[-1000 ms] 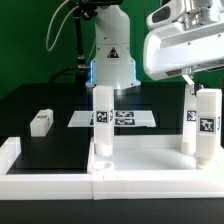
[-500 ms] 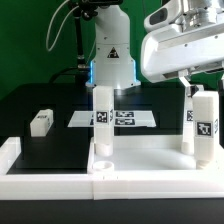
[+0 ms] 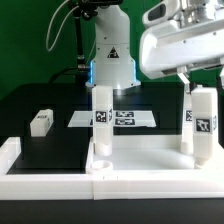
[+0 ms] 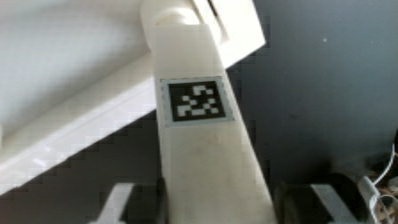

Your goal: Assemble desk

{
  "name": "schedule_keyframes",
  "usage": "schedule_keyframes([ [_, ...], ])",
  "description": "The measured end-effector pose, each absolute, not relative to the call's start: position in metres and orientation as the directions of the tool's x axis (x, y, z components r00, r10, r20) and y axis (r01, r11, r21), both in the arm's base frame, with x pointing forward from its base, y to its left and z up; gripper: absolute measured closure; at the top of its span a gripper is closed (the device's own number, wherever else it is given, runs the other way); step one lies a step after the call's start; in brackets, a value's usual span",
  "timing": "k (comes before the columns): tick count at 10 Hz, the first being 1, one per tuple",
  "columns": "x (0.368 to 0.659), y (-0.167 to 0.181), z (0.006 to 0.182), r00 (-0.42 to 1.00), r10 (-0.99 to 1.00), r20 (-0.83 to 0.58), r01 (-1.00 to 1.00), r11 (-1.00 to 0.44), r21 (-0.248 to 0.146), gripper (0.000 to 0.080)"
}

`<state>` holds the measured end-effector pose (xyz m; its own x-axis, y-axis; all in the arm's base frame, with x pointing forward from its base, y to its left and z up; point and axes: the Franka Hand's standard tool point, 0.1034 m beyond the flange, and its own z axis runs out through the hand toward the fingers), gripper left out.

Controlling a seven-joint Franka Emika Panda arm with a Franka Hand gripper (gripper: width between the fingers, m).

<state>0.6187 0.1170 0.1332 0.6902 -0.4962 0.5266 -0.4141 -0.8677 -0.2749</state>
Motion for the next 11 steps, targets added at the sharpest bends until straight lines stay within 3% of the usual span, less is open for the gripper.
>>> schedule_keyframes([
  [8,0.6205,0.1150,0.1337,0.677,-0.494,0.545,-0.420,-0.868,-0.265,0.0504],
  [9,0.6205,0.1150,0.1337,0.677,-0.494,0.545,-0.420,-0.868,-0.265,0.0266],
  [10,0.6205,0.1150,0.1337,0.677,-0.494,0.545,-0.420,-0.868,-0.265,0.0266],
  [11,0.6205,0.1150,0.1337,0.677,-0.494,0.545,-0.420,-0.868,-0.265,0.0185],
])
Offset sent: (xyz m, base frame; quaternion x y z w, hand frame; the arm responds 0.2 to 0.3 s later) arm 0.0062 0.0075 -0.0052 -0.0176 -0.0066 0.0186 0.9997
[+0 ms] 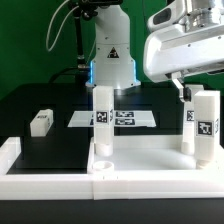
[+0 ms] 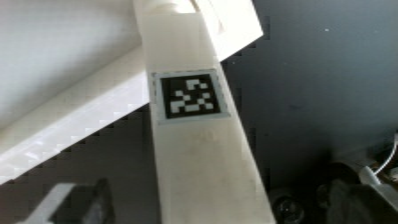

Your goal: Assemble desk

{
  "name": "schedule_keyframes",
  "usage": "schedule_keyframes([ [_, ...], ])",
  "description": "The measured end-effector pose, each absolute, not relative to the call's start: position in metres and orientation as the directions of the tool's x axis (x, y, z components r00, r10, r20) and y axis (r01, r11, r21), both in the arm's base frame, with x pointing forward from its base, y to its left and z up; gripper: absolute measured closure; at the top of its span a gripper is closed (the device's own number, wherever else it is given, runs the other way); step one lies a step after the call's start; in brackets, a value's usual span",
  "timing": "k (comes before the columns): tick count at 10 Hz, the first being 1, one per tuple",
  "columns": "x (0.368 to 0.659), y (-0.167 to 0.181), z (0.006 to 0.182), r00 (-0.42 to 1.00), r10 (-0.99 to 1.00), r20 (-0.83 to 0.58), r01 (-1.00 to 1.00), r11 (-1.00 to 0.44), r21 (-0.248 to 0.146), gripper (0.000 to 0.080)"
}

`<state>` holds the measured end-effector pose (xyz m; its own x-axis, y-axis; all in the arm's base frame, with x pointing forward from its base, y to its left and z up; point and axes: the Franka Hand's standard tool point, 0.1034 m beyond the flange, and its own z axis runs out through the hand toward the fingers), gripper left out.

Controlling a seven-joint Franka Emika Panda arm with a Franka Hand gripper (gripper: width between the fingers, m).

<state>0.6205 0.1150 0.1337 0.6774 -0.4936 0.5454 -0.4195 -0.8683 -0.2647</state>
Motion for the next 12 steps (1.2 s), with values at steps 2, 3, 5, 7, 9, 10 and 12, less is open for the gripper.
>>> schedule_keyframes([
  [2,0.620,0.115,0.134,0.677,-0.493,0.545,-0.419,-0.868,-0.265,0.0161],
  [3,0.620,0.115,0.134,0.677,-0.493,0.545,-0.419,-0.868,-0.265,0.0152],
  [5,0.620,0.115,0.134,0.678,-0.493,0.545,-0.419,-0.868,-0.265,0.0151],
  [7,0.622,0.118,0.134,0.704,-0.563,0.433,-0.487,-0.827,-0.282,0.0151],
  [9,0.620,0.142,0.129,0.672,-0.661,0.335,-0.581,-0.750,-0.315,0.0151],
  [10,0.620,0.142,0.128,0.688,-0.639,0.343,-0.563,-0.769,-0.302,0.0151],
  [12,0.621,0.125,0.130,0.729,-0.621,0.288,-0.561,-0.783,-0.270,0.0151],
])
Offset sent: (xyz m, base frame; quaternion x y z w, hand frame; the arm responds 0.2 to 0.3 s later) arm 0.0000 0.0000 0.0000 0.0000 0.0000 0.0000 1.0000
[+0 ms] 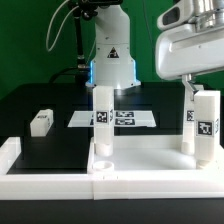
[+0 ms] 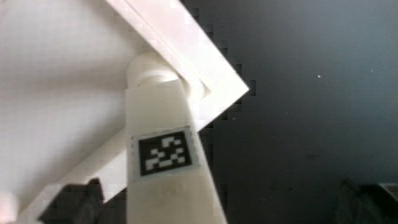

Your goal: Assemble desk

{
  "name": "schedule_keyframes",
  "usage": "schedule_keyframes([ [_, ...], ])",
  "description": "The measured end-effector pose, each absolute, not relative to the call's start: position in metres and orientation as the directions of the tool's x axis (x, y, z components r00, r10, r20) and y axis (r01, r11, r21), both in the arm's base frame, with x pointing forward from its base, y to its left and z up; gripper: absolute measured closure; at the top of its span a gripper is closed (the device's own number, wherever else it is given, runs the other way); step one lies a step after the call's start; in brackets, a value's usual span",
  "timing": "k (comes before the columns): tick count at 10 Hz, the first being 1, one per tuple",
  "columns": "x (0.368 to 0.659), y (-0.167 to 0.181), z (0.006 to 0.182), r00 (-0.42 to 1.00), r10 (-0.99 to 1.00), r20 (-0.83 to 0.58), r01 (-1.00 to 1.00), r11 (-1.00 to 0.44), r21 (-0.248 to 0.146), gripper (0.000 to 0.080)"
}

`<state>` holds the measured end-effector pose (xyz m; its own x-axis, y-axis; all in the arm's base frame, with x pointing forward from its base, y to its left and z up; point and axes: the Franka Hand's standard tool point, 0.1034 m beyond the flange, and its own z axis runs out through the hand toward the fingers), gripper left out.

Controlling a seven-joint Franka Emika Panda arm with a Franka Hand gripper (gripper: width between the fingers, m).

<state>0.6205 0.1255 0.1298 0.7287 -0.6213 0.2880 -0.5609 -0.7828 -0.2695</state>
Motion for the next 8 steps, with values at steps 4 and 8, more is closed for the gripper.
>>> schedule_keyframes([
  [4,0.625,0.070,0.145,0.810,-0.565,-0.154,-0.584,-0.800,-0.139,0.0151],
  [8,0.653,0.114,0.148,0.766,-0.640,-0.059,-0.637,-0.744,-0.203,0.0151],
])
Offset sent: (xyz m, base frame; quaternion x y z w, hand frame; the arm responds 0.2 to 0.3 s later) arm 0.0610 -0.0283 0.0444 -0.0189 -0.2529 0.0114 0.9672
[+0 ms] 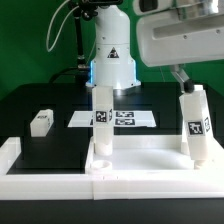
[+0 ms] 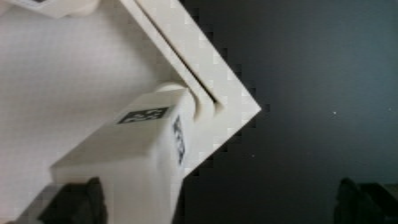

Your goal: Assemble desk

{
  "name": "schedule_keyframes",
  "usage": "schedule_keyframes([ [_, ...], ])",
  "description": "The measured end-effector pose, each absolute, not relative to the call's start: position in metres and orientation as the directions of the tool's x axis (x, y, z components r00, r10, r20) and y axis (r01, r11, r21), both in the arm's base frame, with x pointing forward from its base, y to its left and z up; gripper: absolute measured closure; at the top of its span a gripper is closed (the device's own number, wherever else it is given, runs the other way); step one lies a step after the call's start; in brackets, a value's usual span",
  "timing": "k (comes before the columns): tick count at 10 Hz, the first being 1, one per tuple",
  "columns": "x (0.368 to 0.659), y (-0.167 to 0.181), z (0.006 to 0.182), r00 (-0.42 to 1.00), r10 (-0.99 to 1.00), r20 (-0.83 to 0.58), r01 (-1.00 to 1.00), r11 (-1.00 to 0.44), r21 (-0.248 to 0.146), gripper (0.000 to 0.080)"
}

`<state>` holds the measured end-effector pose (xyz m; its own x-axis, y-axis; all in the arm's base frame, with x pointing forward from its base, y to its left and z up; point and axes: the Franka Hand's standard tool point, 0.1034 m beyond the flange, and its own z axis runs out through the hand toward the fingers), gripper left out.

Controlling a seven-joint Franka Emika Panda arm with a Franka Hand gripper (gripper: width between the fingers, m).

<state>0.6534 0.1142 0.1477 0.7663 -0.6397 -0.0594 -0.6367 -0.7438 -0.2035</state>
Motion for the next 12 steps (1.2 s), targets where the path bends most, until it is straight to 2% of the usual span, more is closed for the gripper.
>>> schedule_keyframes([
  [2,0.648,0.111,0.147,0.764,-0.645,-0.009,-0.631,-0.745,-0.217,0.0151],
  [7,0.639,0.100,0.149,0.758,-0.653,-0.008,-0.638,-0.738,-0.219,0.0151],
  [9,0.638,0.096,0.135,0.753,-0.658,0.014,-0.640,-0.738,-0.213,0.0151],
  [12,0.638,0.095,0.125,0.742,-0.670,0.016,-0.654,-0.729,-0.203,0.0151],
])
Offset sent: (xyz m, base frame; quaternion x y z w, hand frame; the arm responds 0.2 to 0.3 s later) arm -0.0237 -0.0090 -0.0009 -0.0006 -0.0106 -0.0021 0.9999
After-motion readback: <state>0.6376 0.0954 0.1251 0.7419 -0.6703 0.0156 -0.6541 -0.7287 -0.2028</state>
